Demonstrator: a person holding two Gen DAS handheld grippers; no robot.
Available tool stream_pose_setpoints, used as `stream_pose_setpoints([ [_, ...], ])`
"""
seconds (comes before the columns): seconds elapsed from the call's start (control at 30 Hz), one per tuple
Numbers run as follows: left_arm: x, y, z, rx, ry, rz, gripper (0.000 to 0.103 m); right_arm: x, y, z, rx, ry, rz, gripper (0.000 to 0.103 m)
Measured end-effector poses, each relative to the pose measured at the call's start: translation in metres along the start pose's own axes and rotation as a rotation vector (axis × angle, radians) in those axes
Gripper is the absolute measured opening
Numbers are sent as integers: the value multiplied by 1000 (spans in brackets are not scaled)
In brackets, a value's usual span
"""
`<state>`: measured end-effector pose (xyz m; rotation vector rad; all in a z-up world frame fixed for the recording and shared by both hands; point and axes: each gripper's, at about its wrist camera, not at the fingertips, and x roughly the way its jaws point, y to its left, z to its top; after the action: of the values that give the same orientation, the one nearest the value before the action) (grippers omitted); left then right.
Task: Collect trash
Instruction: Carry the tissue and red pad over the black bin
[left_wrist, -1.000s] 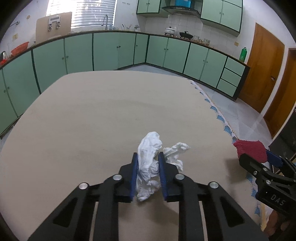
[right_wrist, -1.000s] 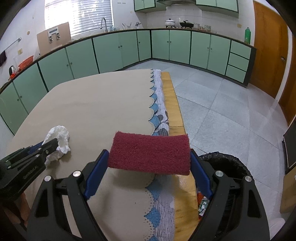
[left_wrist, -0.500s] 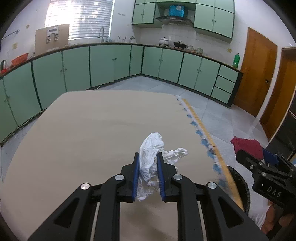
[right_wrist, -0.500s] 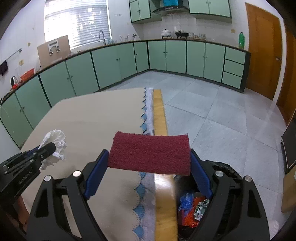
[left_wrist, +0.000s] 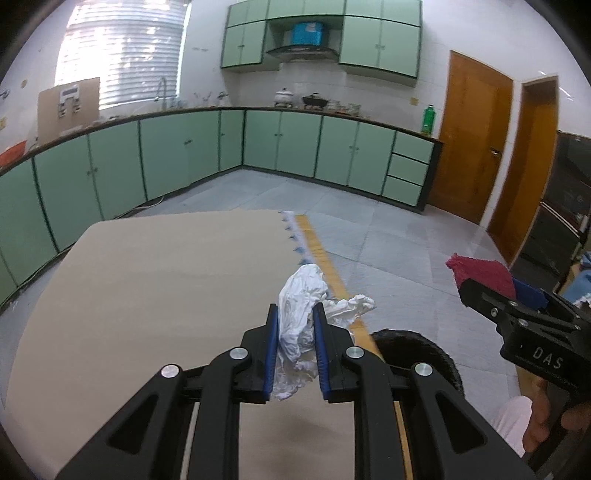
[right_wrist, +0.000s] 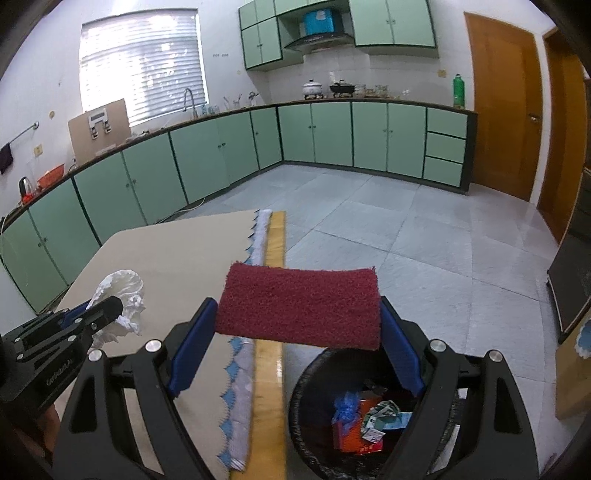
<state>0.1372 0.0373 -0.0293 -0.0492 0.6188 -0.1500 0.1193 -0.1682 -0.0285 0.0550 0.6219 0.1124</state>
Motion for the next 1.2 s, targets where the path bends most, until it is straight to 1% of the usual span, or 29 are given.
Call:
stream_pose_setpoints([
  [0.37, -1, -56, 4, 81, -13, -88, 18, -38, -57, -10, 44, -40, -93, 82],
  [0.63, 6, -100, 6, 137, -7, -165, 18, -52, -96, -22, 95, -47, -170, 82],
  [0.8, 14, -124, 1, 159, 3, -208, 18, -58, -117, -31, 117, -40, -208, 82],
  [0.97, 27, -143, -6, 178, 26, -250, 18, -55, -130, -40, 131, -25, -238, 82],
  [1.2, 67, -168, -19, 206, 89, -293, 18, -34, -153, -62, 155, 32, -277, 82],
])
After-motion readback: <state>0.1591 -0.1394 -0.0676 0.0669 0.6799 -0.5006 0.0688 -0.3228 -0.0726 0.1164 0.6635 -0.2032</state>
